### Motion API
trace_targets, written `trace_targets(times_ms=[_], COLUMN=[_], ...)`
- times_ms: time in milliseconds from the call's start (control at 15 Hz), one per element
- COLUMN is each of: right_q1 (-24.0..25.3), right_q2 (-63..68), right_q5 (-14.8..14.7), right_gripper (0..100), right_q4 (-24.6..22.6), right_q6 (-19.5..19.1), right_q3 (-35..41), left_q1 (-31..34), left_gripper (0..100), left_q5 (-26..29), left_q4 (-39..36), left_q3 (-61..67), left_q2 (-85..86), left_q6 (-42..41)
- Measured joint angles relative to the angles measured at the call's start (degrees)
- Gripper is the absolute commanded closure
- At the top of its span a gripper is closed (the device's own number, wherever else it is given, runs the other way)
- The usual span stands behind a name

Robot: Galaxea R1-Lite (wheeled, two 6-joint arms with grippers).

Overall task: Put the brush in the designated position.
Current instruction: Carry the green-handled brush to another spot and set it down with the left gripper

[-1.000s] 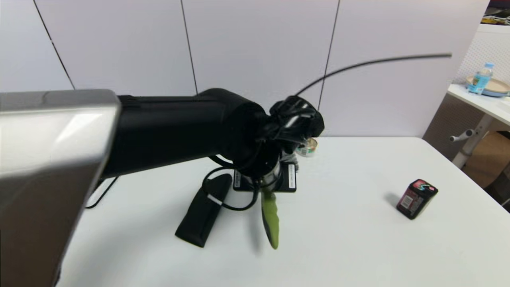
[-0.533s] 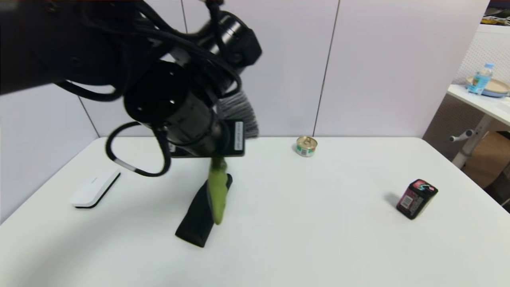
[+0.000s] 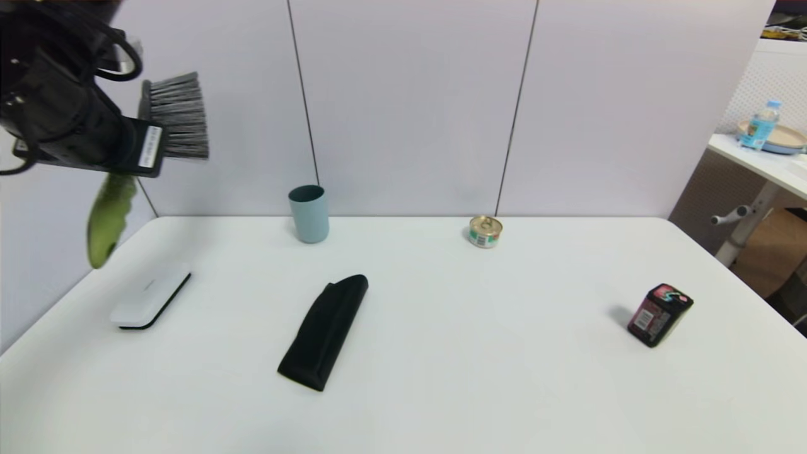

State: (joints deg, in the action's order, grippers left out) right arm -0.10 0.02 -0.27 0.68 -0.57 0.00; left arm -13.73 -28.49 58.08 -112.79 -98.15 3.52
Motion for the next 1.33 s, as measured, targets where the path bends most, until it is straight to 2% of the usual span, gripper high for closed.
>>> trace_targets(times_ms=[133, 267, 400, 533, 733, 1000, 1333], right_q1=[0.0, 0.0, 0.0, 0.0, 0.0, 0.0, 0.0], right_q2=[0.0, 0.0, 0.0, 0.0, 0.0, 0.0, 0.0], right_q5=[0.0, 0.0, 0.0, 0.0, 0.0, 0.0, 0.0], right_gripper=[0, 0, 0, 0, 0, 0, 0], right_q4=[0.0, 0.0, 0.0, 0.0, 0.0, 0.0, 0.0], right_q6=[0.0, 0.0, 0.0, 0.0, 0.0, 0.0, 0.0], right_q3=[0.0, 0.0, 0.0, 0.0, 0.0, 0.0, 0.0], left_q1=[9.6, 15.9, 18.8, 19.9, 20.3, 19.1, 17.4], left_gripper=[100, 100, 100, 100, 100, 100, 100], left_q5=[9.4, 22.2, 32.5, 39.1, 40.8, 37.6, 37.4], left_q4=[-2.7, -3.8, -4.4, -7.2, -18.6, -39.4, -45.7], left_q3=[0.5, 4.4, 10.6, 19.2, 35.2, 53.1, 57.7], left_q2=[1.1, 1.5, 1.5, 1.7, 2.6, 3.8, 4.1], left_q6=[-12.6, -21.6, -24.7, -24.9, -24.1, -18.2, -14.1])
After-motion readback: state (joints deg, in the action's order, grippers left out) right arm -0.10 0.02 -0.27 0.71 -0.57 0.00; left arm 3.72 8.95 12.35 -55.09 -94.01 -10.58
